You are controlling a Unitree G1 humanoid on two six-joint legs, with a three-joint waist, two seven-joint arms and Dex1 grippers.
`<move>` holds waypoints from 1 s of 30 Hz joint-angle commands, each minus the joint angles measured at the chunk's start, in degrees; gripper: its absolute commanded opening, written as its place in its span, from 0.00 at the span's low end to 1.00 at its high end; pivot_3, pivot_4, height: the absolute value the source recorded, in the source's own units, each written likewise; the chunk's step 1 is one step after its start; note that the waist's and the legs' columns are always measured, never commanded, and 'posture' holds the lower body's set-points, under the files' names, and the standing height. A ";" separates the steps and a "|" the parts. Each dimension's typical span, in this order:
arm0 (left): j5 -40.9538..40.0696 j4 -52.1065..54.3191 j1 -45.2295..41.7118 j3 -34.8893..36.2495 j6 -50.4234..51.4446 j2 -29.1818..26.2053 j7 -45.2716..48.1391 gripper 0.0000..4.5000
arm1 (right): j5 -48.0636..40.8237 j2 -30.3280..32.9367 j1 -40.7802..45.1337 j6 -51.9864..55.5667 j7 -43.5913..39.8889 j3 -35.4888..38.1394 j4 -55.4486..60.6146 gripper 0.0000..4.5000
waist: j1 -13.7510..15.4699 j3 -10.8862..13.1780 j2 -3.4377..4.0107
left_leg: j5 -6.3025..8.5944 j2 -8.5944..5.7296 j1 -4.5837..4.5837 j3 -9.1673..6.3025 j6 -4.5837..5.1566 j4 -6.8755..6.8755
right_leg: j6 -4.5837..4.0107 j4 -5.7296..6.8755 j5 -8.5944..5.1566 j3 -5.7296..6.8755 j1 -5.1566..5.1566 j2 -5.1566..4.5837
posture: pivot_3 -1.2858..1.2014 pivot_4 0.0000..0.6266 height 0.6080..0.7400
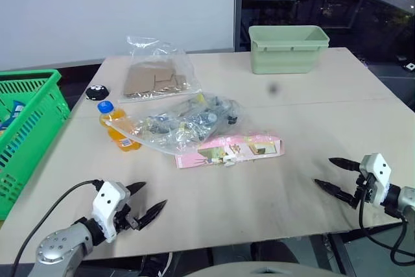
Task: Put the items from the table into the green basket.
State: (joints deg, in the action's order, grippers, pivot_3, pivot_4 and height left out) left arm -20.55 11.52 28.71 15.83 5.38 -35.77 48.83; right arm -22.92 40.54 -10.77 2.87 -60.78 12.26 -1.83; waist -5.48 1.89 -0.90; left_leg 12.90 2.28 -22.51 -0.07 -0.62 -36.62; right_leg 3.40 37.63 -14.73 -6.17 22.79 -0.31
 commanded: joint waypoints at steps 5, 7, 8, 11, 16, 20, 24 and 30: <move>-1.50 3.28 -0.17 0.51 -0.65 0.75 0.58 0.99 | 0.08 0.63 1.95 -2.46 -0.55 1.49 -2.01 1.00 | 0.03 0.03 -0.05 | 0.00 0.00 0.00 0.01 0.01 0.00 | 0.00 0.00 0.00 0.00 0.00 0.00 | 0.51 0.01 1.00; -1.50 3.60 -0.10 0.52 -0.52 0.93 0.54 0.99 | 0.11 0.61 2.15 -2.64 -0.63 1.29 -2.08 1.00 | 0.06 0.04 -0.04 | 0.00 0.00 0.01 0.01 0.01 0.00 | 0.00 0.01 0.00 0.00 0.00 0.00 | 0.51 0.01 1.00; -1.50 3.75 -0.06 0.46 -0.51 1.04 0.49 0.99 | 0.12 0.72 2.17 -2.48 -0.70 1.15 -1.97 1.00 | 0.06 0.04 -0.04 | -0.01 0.00 0.02 0.01 0.01 0.00 | 0.00 0.01 0.00 0.00 0.00 0.01 | 0.51 0.01 1.00; -1.61 4.30 0.17 0.24 -0.48 1.39 0.46 0.99 | -0.07 1.00 2.37 -1.77 -0.63 1.08 -1.44 1.00 | 0.07 0.05 -0.05 | -0.03 0.00 0.02 0.00 0.04 0.00 | 0.00 0.01 0.00 0.00 0.00 0.01 | 0.51 0.01 1.00; -2.28 4.91 0.30 0.39 -0.19 1.77 0.43 0.99 | -0.15 1.18 3.32 -0.89 -0.13 0.93 -0.11 1.00 | 0.08 0.06 -0.06 | -0.03 0.00 0.01 0.02 0.06 0.00 | 0.00 0.01 0.00 -0.01 -0.01 0.00 | 0.51 0.00 1.00; -2.70 5.46 0.09 0.88 -0.10 1.80 0.11 0.99 | -0.05 1.28 4.61 -0.28 -0.34 0.20 1.01 1.00 | 0.15 0.06 -0.06 | -0.05 0.00 0.02 0.00 0.08 0.00 | 0.00 0.02 0.00 0.00 -0.01 0.02 | 0.52 0.00 1.00; -8.04 8.42 1.19 3.97 2.69 0.75 1.71 0.99 | 0.16 1.23 8.01 0.37 -0.75 -2.23 4.31 1.00 | 0.28 0.11 -0.07 | -0.12 0.00 0.02 0.01 0.21 0.00 | 0.00 0.02 0.00 -0.01 -0.01 0.02 | 0.54 0.01 1.00; -23.19 20.74 6.89 13.55 6.73 1.38 4.40 0.99 | 2.49 -2.38 20.73 1.38 -2.53 -14.37 13.86 1.00 | 0.85 0.31 -0.29 | -0.13 0.14 0.10 0.05 0.22 0.02 | -0.01 0.14 0.01 0.00 -0.01 0.08 | 0.56 0.00 1.00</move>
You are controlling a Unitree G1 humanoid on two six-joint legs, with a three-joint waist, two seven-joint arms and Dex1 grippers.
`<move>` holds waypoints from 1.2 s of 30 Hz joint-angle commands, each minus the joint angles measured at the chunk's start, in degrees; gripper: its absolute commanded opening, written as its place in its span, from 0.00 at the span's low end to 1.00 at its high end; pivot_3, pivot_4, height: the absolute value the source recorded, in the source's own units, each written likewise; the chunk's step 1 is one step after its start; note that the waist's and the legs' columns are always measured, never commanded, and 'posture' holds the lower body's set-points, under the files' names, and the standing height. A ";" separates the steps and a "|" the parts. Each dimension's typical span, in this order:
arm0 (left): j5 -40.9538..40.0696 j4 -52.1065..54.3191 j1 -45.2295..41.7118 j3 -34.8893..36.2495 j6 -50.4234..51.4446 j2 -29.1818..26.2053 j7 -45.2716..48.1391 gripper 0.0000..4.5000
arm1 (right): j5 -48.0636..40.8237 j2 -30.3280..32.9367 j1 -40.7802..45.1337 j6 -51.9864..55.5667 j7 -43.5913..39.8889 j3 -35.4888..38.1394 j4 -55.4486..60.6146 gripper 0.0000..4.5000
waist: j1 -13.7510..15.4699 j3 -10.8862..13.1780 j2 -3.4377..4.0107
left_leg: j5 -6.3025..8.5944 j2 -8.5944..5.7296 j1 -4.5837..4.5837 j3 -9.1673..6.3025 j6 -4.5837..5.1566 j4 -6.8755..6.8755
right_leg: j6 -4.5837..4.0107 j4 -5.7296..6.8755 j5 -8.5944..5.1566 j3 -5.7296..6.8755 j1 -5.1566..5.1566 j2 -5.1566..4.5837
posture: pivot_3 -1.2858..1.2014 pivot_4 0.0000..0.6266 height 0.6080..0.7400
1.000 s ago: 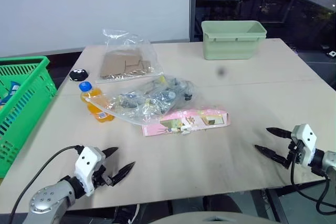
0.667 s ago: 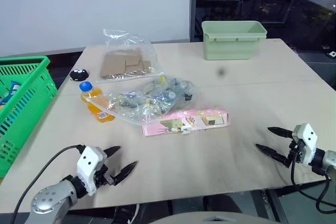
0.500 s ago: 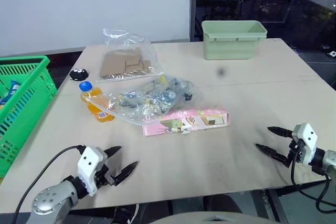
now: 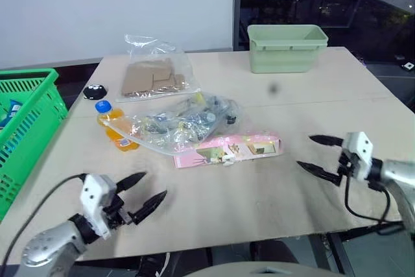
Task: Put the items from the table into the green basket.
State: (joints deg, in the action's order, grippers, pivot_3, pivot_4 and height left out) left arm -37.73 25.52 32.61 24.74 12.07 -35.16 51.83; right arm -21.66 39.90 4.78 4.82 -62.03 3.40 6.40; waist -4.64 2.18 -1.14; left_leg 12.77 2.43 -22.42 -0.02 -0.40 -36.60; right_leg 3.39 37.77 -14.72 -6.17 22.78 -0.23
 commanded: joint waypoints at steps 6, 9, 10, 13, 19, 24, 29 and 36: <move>-9.12 12.65 12.62 13.84 -2.20 5.87 0.40 0.99 | 9.44 -11.16 19.58 -8.11 -1.33 -17.12 -1.53 1.00 | 3.73 0.12 -0.30 | 0.00 0.02 -0.07 -0.04 0.01 0.17 | -0.08 -0.10 -0.05 0.06 0.07 0.06 | 0.61 0.00 1.00; -10.15 15.30 17.62 16.24 -2.76 8.51 0.88 0.99 | 12.50 -16.36 25.35 -12.23 -0.78 -20.62 -8.36 1.00 | 4.85 0.11 -0.43 | 0.00 0.01 -0.15 -0.01 0.00 0.15 | -0.09 -0.13 -0.04 0.06 0.21 0.02 | 0.62 0.00 1.00; -9.96 15.61 18.42 16.33 -3.05 9.08 0.90 0.99 | 13.34 -17.32 26.36 -13.69 -0.89 -21.28 -10.14 1.00 | 5.56 0.11 -0.43 | 0.00 0.00 -0.16 0.00 0.00 0.15 | -0.09 -0.14 -0.04 0.06 0.21 -0.01 | 0.62 0.00 1.00; -8.52 16.44 19.43 15.71 -4.02 10.59 0.28 0.99 | 17.69 -21.50 31.70 -18.50 1.02 -23.78 -17.95 1.00 | 7.48 0.11 -0.44 | 0.00 -0.05 -0.17 0.01 0.00 0.14 | -0.10 -0.17 -0.05 0.14 0.22 -0.11 | 0.64 0.00 1.00; -7.18 17.13 18.88 13.97 -5.00 12.56 -1.16 1.00 | 20.61 -25.00 36.32 -19.89 4.91 -23.62 -24.51 0.81 | 8.83 0.05 -0.53 | 0.00 -0.07 -0.24 0.39 -0.02 0.16 | -0.16 -0.13 -0.07 0.50 0.39 -0.65 | 0.65 0.00 1.00; -6.68 15.33 16.77 13.22 -5.43 13.05 -2.63 1.00 | 18.47 -25.20 35.62 -18.61 4.46 -22.60 -22.50 0.28 | 9.28 -0.03 -0.65 | 0.00 -0.08 -0.38 0.35 -0.01 0.17 | -0.19 -0.14 -0.06 0.57 0.46 -0.66 | 0.64 0.00 1.00; -6.02 15.10 14.64 11.71 -4.97 12.13 -3.06 1.00 | 17.30 -25.08 35.62 -17.49 5.53 -21.51 -21.20 0.00 | 9.22 -0.03 -0.66 | 0.00 -0.08 -0.37 0.35 -0.01 0.17 | -0.17 -0.08 -0.07 0.57 0.50 -0.65 | 0.63 0.00 1.00; -6.24 13.86 12.84 11.71 -4.80 10.74 -3.14 1.00 | 17.36 -25.29 36.74 -18.15 7.25 -19.87 -21.70 0.00 | 8.99 -0.04 -0.66 | 0.00 -0.08 -0.38 0.38 -0.01 0.17 | -0.19 -0.07 -0.06 0.56 0.52 -0.63 | 0.63 0.00 1.00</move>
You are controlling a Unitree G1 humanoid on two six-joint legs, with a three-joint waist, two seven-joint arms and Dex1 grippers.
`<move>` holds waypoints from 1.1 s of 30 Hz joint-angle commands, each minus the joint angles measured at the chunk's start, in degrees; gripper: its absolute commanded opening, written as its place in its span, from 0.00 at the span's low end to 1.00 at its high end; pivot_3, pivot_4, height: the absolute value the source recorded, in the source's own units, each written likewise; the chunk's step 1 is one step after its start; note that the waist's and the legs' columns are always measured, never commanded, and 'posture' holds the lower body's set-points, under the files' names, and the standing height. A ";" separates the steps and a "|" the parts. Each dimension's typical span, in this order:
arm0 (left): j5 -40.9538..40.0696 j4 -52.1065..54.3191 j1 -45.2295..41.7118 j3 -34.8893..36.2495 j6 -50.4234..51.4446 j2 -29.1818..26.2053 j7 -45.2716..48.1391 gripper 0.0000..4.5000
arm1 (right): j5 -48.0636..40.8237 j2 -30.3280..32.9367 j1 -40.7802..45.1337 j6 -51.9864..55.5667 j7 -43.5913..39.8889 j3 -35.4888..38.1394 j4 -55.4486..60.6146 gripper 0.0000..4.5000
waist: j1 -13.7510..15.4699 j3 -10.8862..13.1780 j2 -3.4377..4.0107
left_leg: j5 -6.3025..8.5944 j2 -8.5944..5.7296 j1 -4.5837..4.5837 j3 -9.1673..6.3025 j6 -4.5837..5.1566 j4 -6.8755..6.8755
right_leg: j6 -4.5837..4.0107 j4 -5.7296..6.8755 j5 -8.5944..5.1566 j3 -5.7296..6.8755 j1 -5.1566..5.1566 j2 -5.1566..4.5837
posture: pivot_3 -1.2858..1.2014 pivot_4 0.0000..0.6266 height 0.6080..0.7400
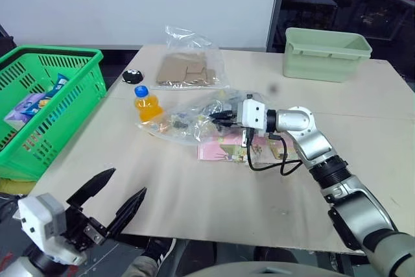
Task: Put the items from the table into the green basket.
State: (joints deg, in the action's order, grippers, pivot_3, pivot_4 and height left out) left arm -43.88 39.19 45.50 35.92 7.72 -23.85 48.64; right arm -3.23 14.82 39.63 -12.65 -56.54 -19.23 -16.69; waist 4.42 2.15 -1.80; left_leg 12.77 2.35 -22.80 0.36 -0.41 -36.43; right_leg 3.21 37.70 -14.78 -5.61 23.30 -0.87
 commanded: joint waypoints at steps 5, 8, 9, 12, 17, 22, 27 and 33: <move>-0.30 0.50 -0.84 -0.25 -0.17 -1.05 -0.01 1.00 | -5.81 -4.13 5.07 2.51 8.33 8.84 1.48 0.00 | -0.43 0.08 0.12 | 0.00 0.01 0.00 0.00 0.00 0.00 | -0.02 0.07 0.01 -0.01 0.03 0.02 | 0.62 0.00 1.00; -1.46 1.37 -3.68 -0.34 0.74 -2.50 -1.49 1.00 | -9.16 -5.25 8.66 4.68 12.78 14.38 -0.45 0.00 | -0.40 0.09 0.14 | -0.01 0.01 -0.01 -0.01 0.00 0.00 | -0.02 0.08 0.02 0.00 0.04 0.02 | 0.62 0.00 1.00; -2.03 1.83 -5.47 -0.19 1.13 -3.26 -2.49 1.00 | -9.99 -5.27 10.11 5.18 14.53 16.34 -1.56 0.00 | -0.37 0.09 0.13 | 0.00 0.01 -0.02 -0.02 0.00 0.00 | -0.02 0.07 0.01 0.01 0.03 0.02 | 0.61 0.00 1.00; -5.79 3.23 -12.27 -0.09 3.27 -5.77 -6.55 1.00 | -11.33 -4.35 13.87 6.11 19.18 21.32 -5.20 0.00 | -0.26 0.13 0.19 | -0.02 0.01 -0.06 -0.02 -0.01 0.00 | -0.19 0.08 0.12 0.07 0.03 0.00 | 0.61 0.00 1.00; -6.96 3.82 -21.64 -3.51 6.63 -9.75 -10.32 1.00 | -12.40 -1.48 16.81 7.14 23.80 26.81 -9.03 0.00 | -0.73 0.14 0.22 | -0.02 0.00 -0.11 0.11 -0.01 0.06 | -0.18 0.12 0.14 -0.02 0.04 0.01 | 0.59 0.00 1.00; -7.52 3.55 -29.25 -9.02 9.28 -11.24 -11.75 1.00 | -12.12 4.45 15.82 7.54 27.11 30.75 -8.45 0.00 | -0.81 0.20 0.33 | -0.03 0.00 -0.13 0.09 0.00 0.08 | -0.18 0.17 0.14 -0.03 0.06 0.05 | 0.57 0.00 1.00; -8.17 0.61 -36.68 -13.76 11.52 -12.39 -10.51 1.00 | -10.98 13.32 10.79 8.86 29.56 34.83 -6.05 0.00 | -1.59 0.20 0.34 | -0.03 -0.01 -0.13 0.11 0.00 0.08 | -0.19 0.16 0.14 -0.07 0.05 0.05 | 0.54 0.00 1.00; -5.35 -6.71 -47.68 -22.49 12.70 -10.57 -7.91 1.00 | -10.07 20.51 6.49 10.27 32.07 37.61 -3.75 0.00 | -5.41 0.32 0.71 | -0.04 -0.03 -0.08 0.24 0.01 0.06 | -0.12 0.21 0.18 -0.23 0.04 0.08 | 0.50 0.01 1.00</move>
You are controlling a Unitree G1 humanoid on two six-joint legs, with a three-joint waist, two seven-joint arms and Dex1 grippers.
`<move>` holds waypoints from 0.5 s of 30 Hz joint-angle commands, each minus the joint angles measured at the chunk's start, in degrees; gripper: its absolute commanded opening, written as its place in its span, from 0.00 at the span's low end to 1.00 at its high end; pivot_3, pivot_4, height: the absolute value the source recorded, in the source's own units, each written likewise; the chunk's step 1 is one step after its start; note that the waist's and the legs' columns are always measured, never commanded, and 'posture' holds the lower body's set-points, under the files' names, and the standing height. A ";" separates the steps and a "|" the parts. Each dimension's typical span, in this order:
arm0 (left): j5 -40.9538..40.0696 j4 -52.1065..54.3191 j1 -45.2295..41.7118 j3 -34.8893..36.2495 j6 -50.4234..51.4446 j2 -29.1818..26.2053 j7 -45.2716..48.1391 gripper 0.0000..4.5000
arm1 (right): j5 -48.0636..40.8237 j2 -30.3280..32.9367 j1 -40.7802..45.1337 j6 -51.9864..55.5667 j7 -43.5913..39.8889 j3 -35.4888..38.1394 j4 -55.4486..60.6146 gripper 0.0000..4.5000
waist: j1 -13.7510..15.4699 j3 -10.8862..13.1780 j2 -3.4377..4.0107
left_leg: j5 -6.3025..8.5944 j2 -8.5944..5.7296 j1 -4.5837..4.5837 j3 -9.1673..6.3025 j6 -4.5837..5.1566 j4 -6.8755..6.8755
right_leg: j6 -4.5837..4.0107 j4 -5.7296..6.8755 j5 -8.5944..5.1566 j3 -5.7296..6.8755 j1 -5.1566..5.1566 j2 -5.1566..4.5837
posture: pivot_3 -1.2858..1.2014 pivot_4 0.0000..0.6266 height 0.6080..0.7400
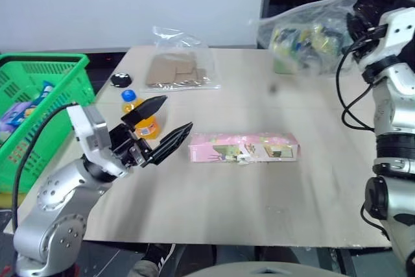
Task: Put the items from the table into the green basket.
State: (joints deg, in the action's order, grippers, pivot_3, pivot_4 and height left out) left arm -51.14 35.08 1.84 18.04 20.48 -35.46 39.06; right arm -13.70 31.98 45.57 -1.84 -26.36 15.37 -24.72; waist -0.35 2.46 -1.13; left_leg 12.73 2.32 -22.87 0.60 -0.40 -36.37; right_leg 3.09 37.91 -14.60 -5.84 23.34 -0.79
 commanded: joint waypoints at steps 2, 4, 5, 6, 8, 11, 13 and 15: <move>3.06 -4.48 -6.70 -6.98 -0.02 1.82 2.57 1.00 | 1.07 5.11 -0.16 -0.19 3.27 3.72 4.17 0.00 | -2.14 0.00 0.06 | 0.00 0.00 0.01 0.00 0.00 0.00 | 0.10 -0.01 0.06 -0.04 -0.01 0.02 | 0.49 0.02 1.00; 4.16 -6.46 -9.18 -8.90 0.31 2.36 3.12 1.00 | 2.62 7.66 -1.16 1.19 5.02 4.25 3.90 0.07 | -3.71 0.02 0.08 | 0.01 0.00 0.01 0.01 0.01 0.00 | 0.16 -0.02 0.08 -0.13 -0.01 0.06 | 0.48 0.02 1.00; 4.79 -7.33 -9.99 -9.54 0.30 2.49 3.51 1.00 | 2.97 8.74 -1.68 2.45 5.79 4.60 3.91 0.13 | -4.16 0.02 0.08 | 0.01 0.00 0.00 0.01 0.01 0.00 | 0.18 -0.02 0.08 -0.15 -0.01 0.06 | 0.48 0.02 1.00; 5.23 -8.06 -10.54 -9.93 0.34 2.51 3.86 1.00 | 3.10 9.65 -2.24 3.89 6.72 5.05 3.94 0.19 | -4.95 0.02 0.08 | 0.01 0.00 0.01 0.01 0.02 0.00 | 0.19 -0.02 0.08 -0.17 -0.01 0.08 | 0.47 0.02 1.00; 5.60 -9.13 -11.13 -10.09 0.48 2.50 4.52 1.00 | 3.42 10.56 -3.06 4.19 8.67 6.29 3.97 0.39 | -6.36 0.02 0.09 | 0.01 0.00 0.03 0.00 0.03 0.00 | 0.21 -0.01 0.07 -0.22 -0.02 0.10 | 0.47 0.02 1.00; 6.01 -9.97 -11.36 -9.85 0.59 2.23 5.48 1.00 | 3.71 10.79 -3.23 4.13 12.65 8.61 4.13 0.70 | -7.94 0.02 0.09 | 0.01 0.01 0.09 -0.01 0.03 0.00 | 0.22 0.01 0.08 -0.26 -0.06 0.12 | 0.47 0.02 1.00; 6.37 -10.03 -11.18 -9.60 0.73 1.96 5.84 1.00 | 2.98 10.88 -2.97 3.90 13.49 9.82 4.15 0.90 | -8.67 0.02 0.10 | 0.01 0.01 0.12 -0.01 0.03 0.00 | 0.23 0.03 0.09 -0.27 -0.08 0.12 | 0.47 0.03 1.00; 6.85 -9.99 -10.47 -9.13 0.72 1.48 6.31 1.00 | -0.04 10.42 -3.05 4.86 10.89 10.61 5.24 0.99 | -9.23 0.02 0.10 | 0.01 0.00 0.18 -0.01 0.03 -0.03 | 0.28 0.03 0.11 -0.29 -0.15 0.13 | 0.47 0.03 1.00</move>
State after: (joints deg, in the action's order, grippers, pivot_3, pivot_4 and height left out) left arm -44.48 24.11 -8.57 7.82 21.38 -33.27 44.85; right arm -11.32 41.99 41.53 2.65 -14.42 24.83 -22.90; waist -9.58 2.48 -1.03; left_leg 12.74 2.32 -22.63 0.58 -0.36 -36.42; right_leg 3.37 37.93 -14.49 -6.13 23.12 -0.66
